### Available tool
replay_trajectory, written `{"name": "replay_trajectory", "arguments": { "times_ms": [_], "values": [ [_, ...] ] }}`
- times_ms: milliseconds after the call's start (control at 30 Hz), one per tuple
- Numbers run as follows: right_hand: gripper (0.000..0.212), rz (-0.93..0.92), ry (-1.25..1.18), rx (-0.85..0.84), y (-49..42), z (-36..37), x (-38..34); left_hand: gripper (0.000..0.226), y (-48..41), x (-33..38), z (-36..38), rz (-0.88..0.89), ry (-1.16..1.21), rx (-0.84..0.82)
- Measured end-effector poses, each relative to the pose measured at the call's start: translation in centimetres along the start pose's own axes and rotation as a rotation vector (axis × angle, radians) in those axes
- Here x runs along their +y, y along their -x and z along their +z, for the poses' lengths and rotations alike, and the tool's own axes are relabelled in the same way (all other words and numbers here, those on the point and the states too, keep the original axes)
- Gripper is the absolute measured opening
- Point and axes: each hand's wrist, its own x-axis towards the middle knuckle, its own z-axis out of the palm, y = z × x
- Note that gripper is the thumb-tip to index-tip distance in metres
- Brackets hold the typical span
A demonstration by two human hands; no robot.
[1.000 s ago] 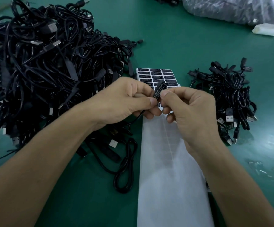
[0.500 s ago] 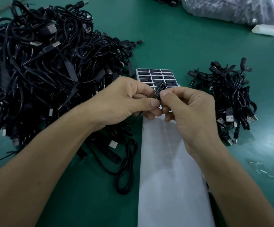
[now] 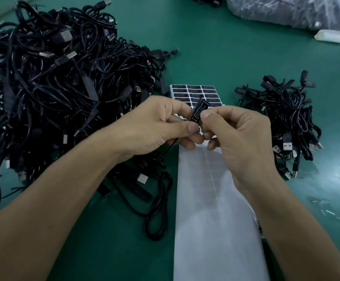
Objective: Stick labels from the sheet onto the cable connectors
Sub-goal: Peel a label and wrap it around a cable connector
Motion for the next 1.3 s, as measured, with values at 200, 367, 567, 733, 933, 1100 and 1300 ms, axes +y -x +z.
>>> {"name": "replay_trajectory", "arguments": {
  "times_ms": [200, 367, 567, 733, 933, 1100, 1300],
  "values": [
    [0.019, -0.033, 0.035, 0.006, 0.07, -0.04, -0.03, 0.012, 0.09, 0.00, -0.01, 0.001, -0.026, 0.003],
    [0.020, -0.055, 0.064, -0.008, 0.05, -0.13, 0.03, 0.009, 0.18, 0.03, 0.10, 0.009, -0.015, 0.008],
    [0.020, -0.062, 0.083, -0.013, 0.08, -0.16, 0.07, 0.009, 0.27, 0.10, -0.01, 0.010, -0.029, 0.009],
    [0.018, -0.083, 0.108, 0.007, 0.12, -0.06, 0.11, 0.008, 0.28, 0.04, 0.03, 0.019, -0.024, 0.021],
    [0.021, -0.114, 0.116, 0.034, 0.21, 0.13, 0.11, 0.010, 0.21, -0.10, 0.07, 0.021, -0.052, 0.032],
    [0.026, -0.140, 0.117, 0.034, 0.27, 0.24, 0.10, 0.009, 0.16, -0.07, 0.15, 0.007, -0.082, 0.056],
    [0.024, -0.146, 0.121, 0.054, 0.23, 0.23, 0.34, 0.010, 0.07, -0.28, 0.20, 0.008, -0.043, 0.075]
  ]
}}
